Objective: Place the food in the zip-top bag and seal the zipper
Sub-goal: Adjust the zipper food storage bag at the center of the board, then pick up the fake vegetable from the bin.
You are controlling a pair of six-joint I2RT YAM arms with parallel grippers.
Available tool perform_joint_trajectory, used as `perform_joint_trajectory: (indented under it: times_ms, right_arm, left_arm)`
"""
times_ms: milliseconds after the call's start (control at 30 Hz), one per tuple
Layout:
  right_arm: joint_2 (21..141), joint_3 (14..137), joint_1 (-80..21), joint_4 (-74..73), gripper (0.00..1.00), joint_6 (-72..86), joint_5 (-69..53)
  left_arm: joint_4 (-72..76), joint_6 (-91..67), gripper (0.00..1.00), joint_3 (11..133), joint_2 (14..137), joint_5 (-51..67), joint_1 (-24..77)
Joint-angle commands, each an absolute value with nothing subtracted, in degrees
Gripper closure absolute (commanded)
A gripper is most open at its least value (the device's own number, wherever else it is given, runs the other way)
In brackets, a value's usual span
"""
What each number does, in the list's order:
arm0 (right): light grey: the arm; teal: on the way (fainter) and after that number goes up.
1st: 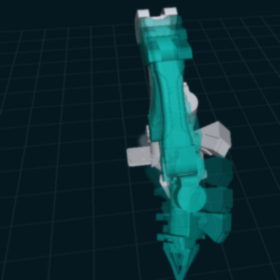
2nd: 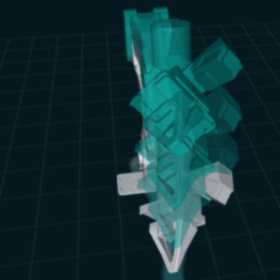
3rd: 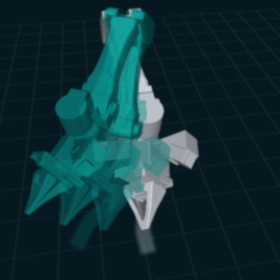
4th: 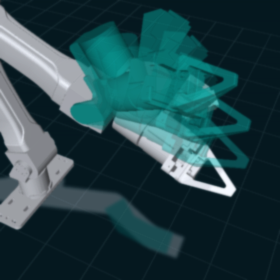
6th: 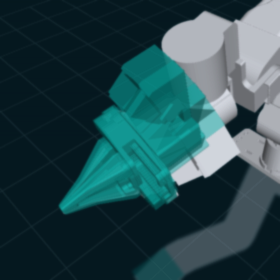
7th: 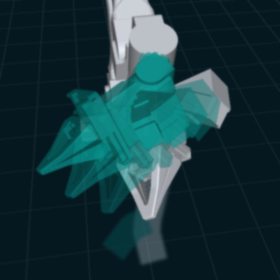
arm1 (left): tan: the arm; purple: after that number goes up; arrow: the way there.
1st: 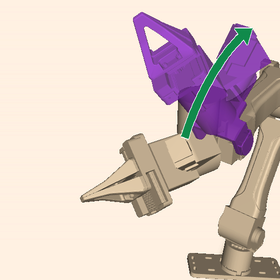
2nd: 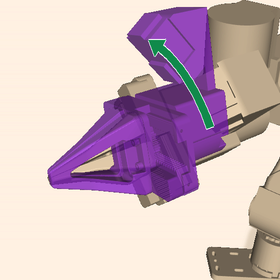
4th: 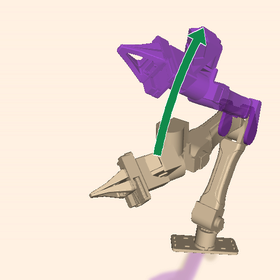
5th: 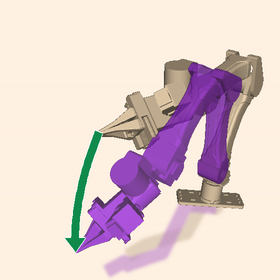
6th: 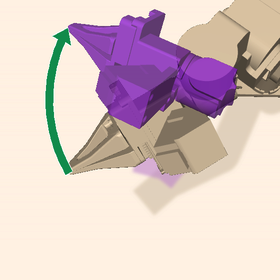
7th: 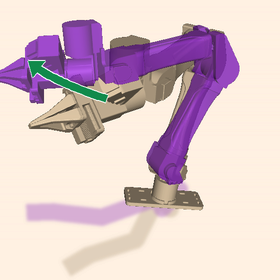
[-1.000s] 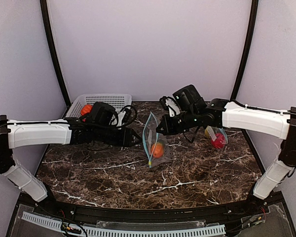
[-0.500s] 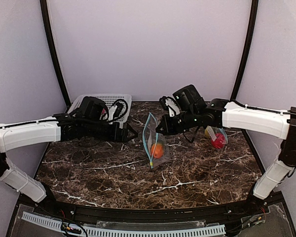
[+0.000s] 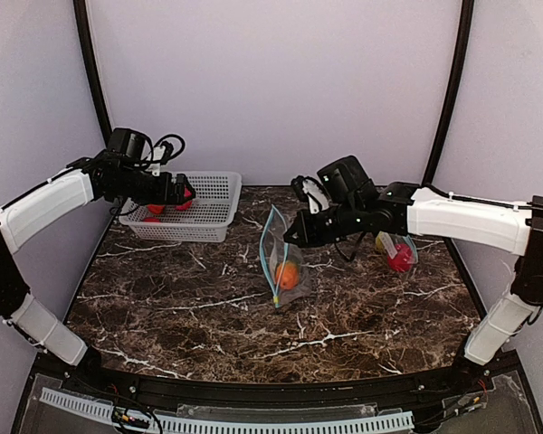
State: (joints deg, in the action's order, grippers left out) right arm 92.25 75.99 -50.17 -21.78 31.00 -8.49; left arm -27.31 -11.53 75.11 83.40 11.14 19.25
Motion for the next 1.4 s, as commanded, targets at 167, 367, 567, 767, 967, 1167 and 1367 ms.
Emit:
perform_joint_trajectory:
  times_ms: [167,367,567,767,967,1167,1367]
  right_arm:
    - [91.8,73.4,-50.0,-16.0,1.0,32.4,-12.5]
    - [92.0,72.8,-50.1,-14.7,1.0,32.8,-14.1]
    - [92.3,72.7,-50.1,-14.8,1.0,32.7,-14.3]
    - [92.8,73.7,-50.1,-15.3,1.0,32.8,-14.6]
    - [93.8,74.6,-50.1,-15.6,1.0,33.0,-15.3]
    - [94.0,74.7,-50.2,-16.0,1.0,33.0,-15.5]
    - [94.1,74.9,-50.3,-16.2,1.0,33.1,-15.6]
  left_arm:
    - [-31.2,-0.6,0.07,87.0,99.9,-1.5,9.9]
    - [-31.0,4.1,0.15,94.1,109.8,-7.0,7.8]
    - [-29.9,7.6,0.23,98.4,115.7,-11.1,7.0]
    - [-31.0,9.1,0.25,104.9,121.5,-11.9,5.0]
    - [-32.4,10.5,0.25,110.3,127.7,-11.9,4.8]
    - [-32.7,12.2,0.25,114.3,131.6,-12.7,4.8]
    - [-33.6,12.7,0.28,117.1,134.8,-13.4,4.8]
